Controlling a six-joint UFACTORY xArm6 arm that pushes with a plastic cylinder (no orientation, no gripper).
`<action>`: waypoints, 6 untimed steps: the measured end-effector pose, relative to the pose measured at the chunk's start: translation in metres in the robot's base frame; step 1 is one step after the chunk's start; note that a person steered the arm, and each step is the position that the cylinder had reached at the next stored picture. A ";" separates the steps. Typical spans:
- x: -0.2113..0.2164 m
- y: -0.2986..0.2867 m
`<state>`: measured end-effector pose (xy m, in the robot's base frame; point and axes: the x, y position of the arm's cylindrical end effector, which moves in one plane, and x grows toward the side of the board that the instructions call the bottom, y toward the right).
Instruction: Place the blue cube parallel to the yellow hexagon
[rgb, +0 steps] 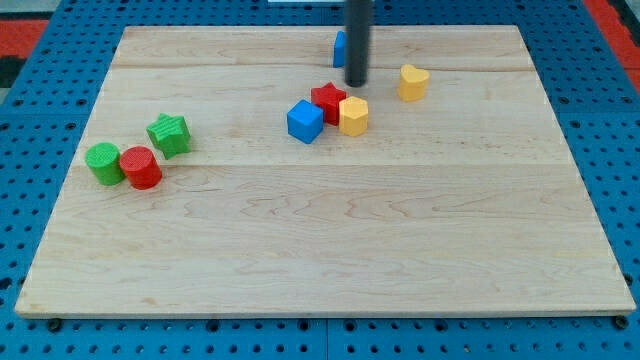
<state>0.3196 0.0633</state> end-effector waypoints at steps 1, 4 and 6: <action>0.036 -0.025; 0.050 -0.092; 0.112 -0.137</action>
